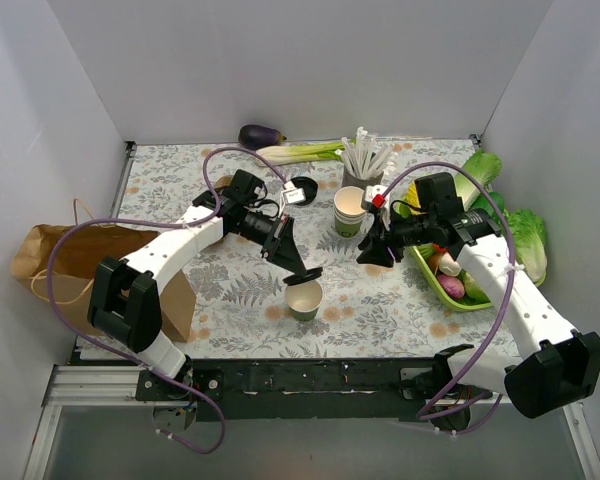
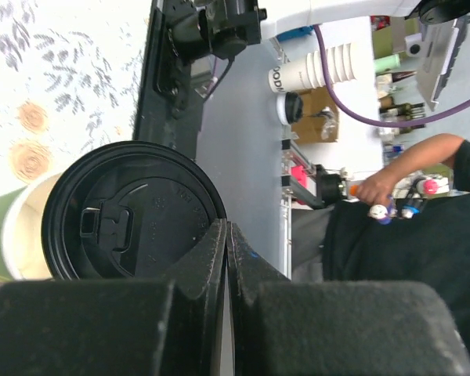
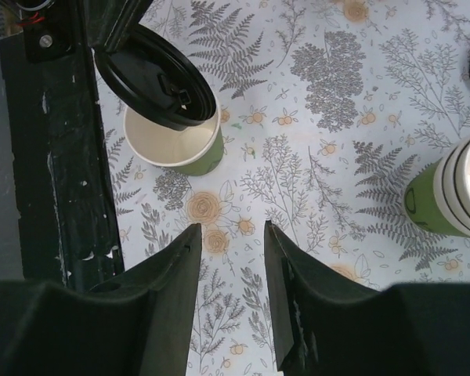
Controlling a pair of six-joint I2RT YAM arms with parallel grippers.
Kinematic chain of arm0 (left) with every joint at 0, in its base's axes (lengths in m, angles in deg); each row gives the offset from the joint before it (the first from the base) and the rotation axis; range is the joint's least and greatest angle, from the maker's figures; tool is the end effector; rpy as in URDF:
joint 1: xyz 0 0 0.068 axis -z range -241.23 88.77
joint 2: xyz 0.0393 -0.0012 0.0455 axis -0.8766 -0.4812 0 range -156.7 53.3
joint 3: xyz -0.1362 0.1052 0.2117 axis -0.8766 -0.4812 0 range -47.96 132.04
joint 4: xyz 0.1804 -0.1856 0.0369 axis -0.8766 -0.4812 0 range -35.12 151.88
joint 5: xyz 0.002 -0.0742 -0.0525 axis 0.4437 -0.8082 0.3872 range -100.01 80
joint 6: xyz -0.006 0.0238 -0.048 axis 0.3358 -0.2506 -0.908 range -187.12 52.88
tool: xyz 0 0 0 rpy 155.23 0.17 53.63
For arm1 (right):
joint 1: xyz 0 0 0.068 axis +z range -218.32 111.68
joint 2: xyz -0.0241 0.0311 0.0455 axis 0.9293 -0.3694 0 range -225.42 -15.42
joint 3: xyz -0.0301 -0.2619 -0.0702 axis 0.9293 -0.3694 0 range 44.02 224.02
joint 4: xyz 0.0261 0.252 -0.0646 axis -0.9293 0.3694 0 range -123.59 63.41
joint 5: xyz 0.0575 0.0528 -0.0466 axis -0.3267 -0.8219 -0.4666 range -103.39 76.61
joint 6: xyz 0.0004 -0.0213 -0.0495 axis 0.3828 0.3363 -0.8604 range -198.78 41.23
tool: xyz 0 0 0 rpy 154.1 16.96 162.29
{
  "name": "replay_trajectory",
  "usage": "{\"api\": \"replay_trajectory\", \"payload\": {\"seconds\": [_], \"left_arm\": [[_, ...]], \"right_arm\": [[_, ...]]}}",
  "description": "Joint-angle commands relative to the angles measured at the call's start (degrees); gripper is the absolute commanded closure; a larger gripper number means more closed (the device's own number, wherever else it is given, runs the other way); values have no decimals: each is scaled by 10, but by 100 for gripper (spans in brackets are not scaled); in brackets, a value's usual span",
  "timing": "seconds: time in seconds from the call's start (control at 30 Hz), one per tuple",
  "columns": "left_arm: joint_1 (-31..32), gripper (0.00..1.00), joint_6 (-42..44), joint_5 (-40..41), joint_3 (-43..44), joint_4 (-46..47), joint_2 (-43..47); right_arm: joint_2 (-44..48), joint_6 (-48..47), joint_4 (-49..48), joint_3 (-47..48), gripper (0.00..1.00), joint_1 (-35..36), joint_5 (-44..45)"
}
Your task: Pack the takeout coffee
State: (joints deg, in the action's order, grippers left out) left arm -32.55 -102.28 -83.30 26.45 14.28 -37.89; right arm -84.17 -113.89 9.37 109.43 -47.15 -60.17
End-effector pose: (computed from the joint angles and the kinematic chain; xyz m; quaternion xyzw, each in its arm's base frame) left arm 0.2589 -0.1806 0.2882 -0.0879 -0.7886 0.5881 0.1568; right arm 0.2147 0.1110 0.3340 -0.5321 0.6814 0.3243 0.3838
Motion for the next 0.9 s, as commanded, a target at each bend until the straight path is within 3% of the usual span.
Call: {"api": "replay_trajectory", "payload": {"seconds": [0.0,0.27,0.4,0.43,0.53,0.87], "left_arm": [[3,100,-72,-49,-51,73,43],[4,100,-118,-81,-84,106,36],[3,100,-141,-91,-107,135,31],[4,100,-145,-92,-110,139,29],[4,100,-149,-92,-113,149,21],[4,100,-167,-107,-98,165,-19]], "right_arm": [[16,-5,-15,-24,55,18,-32],[14,20,-53,-69,49,55,-47],[4,52,-95,-84,37,71,-56],[-3,58,-113,-86,27,75,-58],[-21,77,-141,-91,23,88,-71],[-75,109,-196,-86,23,126,-89]]}}
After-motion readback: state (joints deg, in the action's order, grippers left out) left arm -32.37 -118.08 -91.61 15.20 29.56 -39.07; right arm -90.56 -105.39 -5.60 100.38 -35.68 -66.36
